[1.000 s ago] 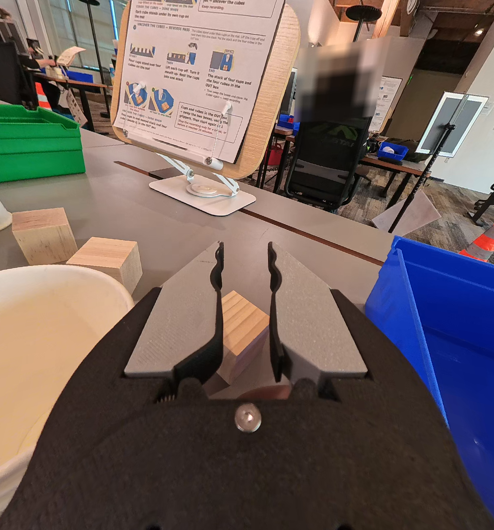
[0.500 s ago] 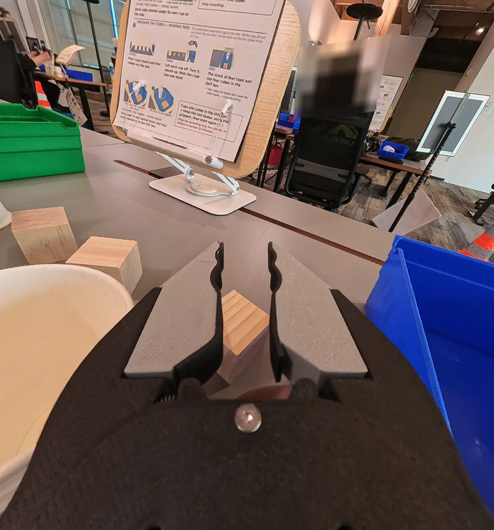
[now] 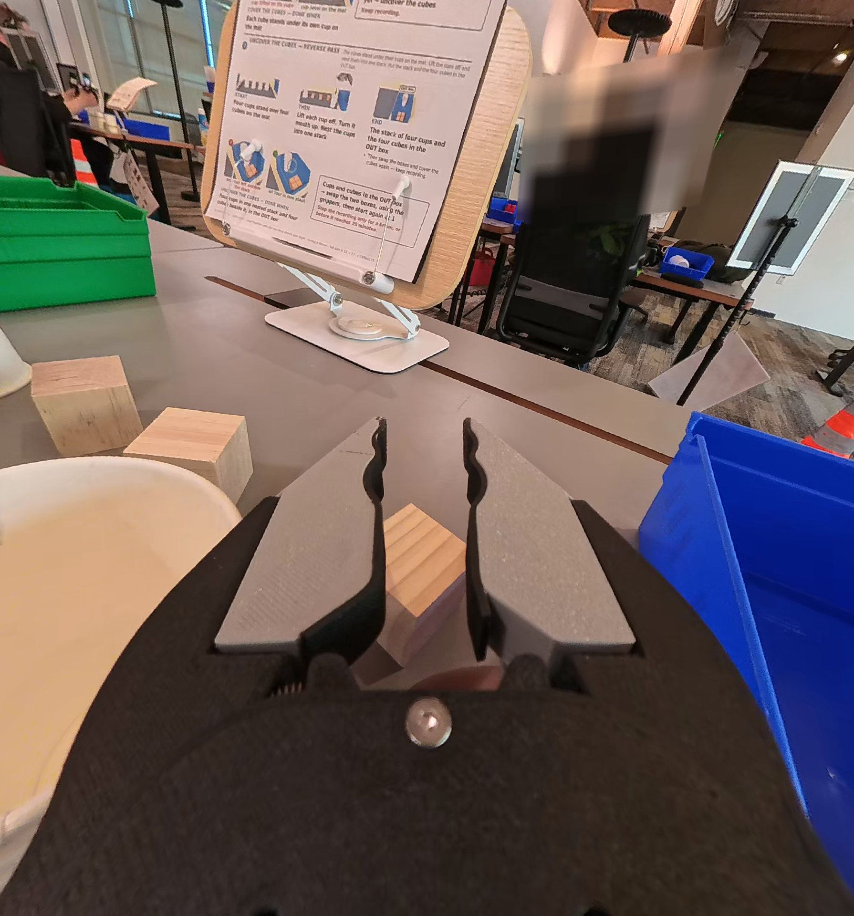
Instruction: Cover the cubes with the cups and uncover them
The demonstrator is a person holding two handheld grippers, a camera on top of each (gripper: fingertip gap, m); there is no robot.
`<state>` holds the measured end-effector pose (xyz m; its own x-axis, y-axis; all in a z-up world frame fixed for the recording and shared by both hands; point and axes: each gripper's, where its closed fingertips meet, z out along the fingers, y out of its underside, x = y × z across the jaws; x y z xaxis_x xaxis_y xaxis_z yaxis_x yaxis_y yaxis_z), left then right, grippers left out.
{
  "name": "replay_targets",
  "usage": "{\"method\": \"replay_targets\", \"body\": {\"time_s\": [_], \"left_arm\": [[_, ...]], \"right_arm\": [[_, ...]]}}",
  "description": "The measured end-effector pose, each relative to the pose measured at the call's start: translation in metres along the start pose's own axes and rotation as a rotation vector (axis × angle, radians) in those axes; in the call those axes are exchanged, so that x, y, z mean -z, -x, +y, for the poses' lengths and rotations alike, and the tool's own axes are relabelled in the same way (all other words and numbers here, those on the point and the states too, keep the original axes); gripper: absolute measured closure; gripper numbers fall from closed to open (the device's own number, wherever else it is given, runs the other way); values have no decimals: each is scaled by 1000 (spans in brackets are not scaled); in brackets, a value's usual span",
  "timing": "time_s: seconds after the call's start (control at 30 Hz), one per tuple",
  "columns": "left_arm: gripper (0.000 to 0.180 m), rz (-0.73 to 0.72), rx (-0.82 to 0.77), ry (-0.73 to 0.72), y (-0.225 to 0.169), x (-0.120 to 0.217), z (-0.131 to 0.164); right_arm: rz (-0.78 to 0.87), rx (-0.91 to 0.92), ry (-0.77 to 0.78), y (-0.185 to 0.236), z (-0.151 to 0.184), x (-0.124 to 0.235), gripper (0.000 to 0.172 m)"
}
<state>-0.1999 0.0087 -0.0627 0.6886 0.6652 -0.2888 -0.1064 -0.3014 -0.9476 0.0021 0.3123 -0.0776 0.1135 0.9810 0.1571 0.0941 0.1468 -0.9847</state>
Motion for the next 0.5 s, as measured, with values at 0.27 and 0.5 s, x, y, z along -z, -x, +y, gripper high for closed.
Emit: {"method": "replay_targets", "body": {"time_s": [0.27, 0.5], "left_arm": [[147, -20, -15, 75, -5, 6, 15], [154, -58, -82, 94, -8, 20, 22]], "right_arm": [[6, -17, -26, -3, -6, 4, 144], [-3, -18, -30, -1, -8, 4, 144]]}}
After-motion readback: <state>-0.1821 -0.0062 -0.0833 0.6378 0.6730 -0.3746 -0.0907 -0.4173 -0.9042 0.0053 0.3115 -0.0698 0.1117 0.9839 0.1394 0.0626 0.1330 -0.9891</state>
